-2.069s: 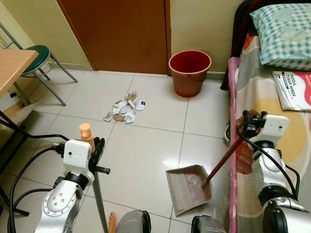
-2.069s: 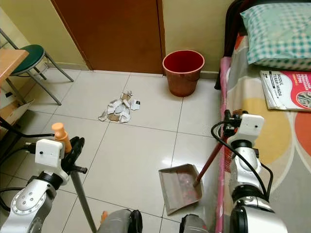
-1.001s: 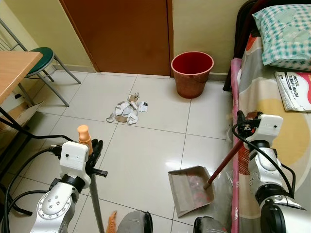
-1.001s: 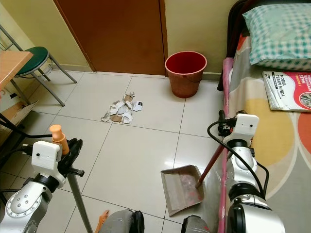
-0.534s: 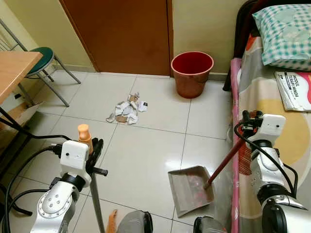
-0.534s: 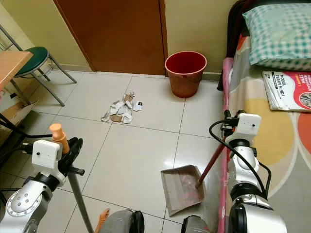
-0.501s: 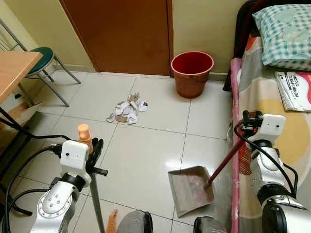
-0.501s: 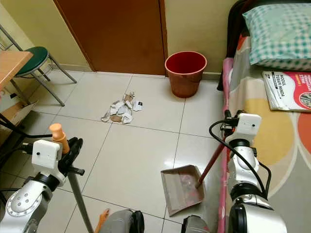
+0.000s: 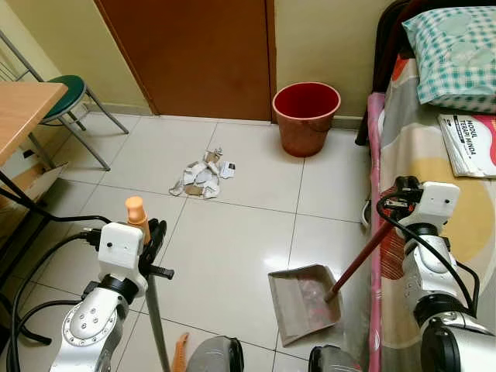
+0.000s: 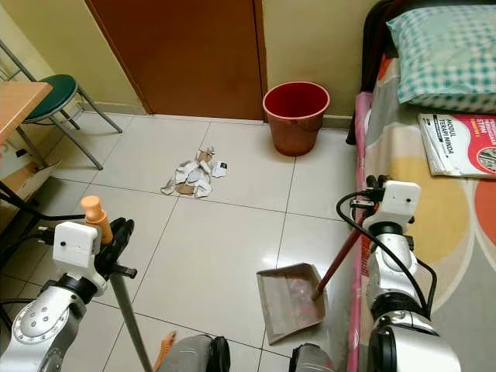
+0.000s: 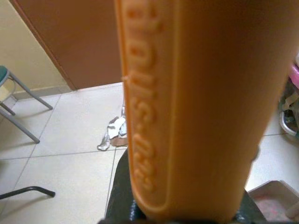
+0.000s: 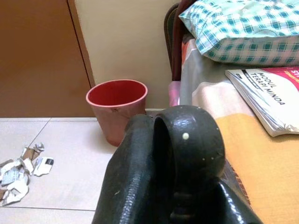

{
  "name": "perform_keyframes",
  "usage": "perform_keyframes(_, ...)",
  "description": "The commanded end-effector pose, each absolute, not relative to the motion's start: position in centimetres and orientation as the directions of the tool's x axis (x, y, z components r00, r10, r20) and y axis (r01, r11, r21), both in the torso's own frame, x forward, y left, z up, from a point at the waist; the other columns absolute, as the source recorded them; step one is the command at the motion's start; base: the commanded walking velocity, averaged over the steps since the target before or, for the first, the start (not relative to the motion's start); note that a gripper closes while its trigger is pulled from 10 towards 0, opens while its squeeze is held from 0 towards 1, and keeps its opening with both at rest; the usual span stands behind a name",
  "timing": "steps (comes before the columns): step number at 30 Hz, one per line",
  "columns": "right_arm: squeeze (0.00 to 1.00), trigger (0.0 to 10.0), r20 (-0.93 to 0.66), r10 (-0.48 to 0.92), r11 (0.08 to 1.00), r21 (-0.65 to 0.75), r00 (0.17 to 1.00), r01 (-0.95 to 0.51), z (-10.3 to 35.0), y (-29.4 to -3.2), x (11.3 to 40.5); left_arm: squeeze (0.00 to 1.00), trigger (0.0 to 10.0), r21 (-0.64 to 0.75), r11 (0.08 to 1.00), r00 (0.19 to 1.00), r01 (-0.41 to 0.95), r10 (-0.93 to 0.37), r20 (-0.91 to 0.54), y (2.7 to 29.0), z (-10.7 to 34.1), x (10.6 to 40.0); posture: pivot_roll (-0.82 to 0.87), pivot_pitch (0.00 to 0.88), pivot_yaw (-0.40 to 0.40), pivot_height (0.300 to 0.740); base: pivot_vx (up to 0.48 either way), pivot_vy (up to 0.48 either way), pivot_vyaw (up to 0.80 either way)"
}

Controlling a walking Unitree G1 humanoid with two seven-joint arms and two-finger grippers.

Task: Sweep floor

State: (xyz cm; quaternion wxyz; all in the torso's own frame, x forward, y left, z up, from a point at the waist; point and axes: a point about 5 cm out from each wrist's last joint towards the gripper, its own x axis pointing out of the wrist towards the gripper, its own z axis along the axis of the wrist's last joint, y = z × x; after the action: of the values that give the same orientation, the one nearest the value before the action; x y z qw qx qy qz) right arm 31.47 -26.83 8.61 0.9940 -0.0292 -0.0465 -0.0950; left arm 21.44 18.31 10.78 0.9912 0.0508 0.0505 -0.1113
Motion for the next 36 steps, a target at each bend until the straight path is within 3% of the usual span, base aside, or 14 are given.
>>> perform_keyframes(1,0.00,0.0,0.081,-0.190,0.979,-0.063,0.978,0.196,8.1,-26.8,31.1,0.00,10.0,0.108,0.972,0.974,0.209,-0.196,-0.113,18.6,10.7,21.5,0.17,0.123,0.153,0.740,0.000,0.000,0.00)
perform_keyframes(11,0.00,0.0,0.090,-0.215,0.972,-0.077,0.973,0.222,7.8,-26.3,30.9,0.00,10.0,0.091,0.975,0.975,0.204,-0.194,-0.107,18.0,10.3,21.8,0.15,0.114,0.125,0.740,0.000,0.000,0.00)
perform_keyframes(18,0.00,0.0,0.120,-0.258,0.961,-0.073,0.959,0.268,7.4,-25.5,30.2,0.00,10.0,0.054,0.986,0.985,0.159,-0.155,-0.076,17.1,9.5,22.6,0.08,0.073,0.060,0.740,0.000,0.000,0.00)
perform_keyframes(29,0.00,0.0,0.140,-0.146,0.986,-0.065,0.979,0.156,7.5,-22.0,29.8,0.00,10.0,0.007,0.989,0.987,0.150,-0.149,-0.052,15.0,8.3,23.8,0.00,0.040,0.012,0.740,0.000,0.000,0.00)
perform_keyframes(36,0.00,0.0,0.085,-0.250,0.968,-0.006,0.965,0.251,7.4,-21.9,29.4,0.00,10.0,0.022,0.991,0.990,0.134,-0.134,-0.038,15.3,8.2,24.5,-0.02,0.035,-0.005,0.740,0.000,0.000,0.00)
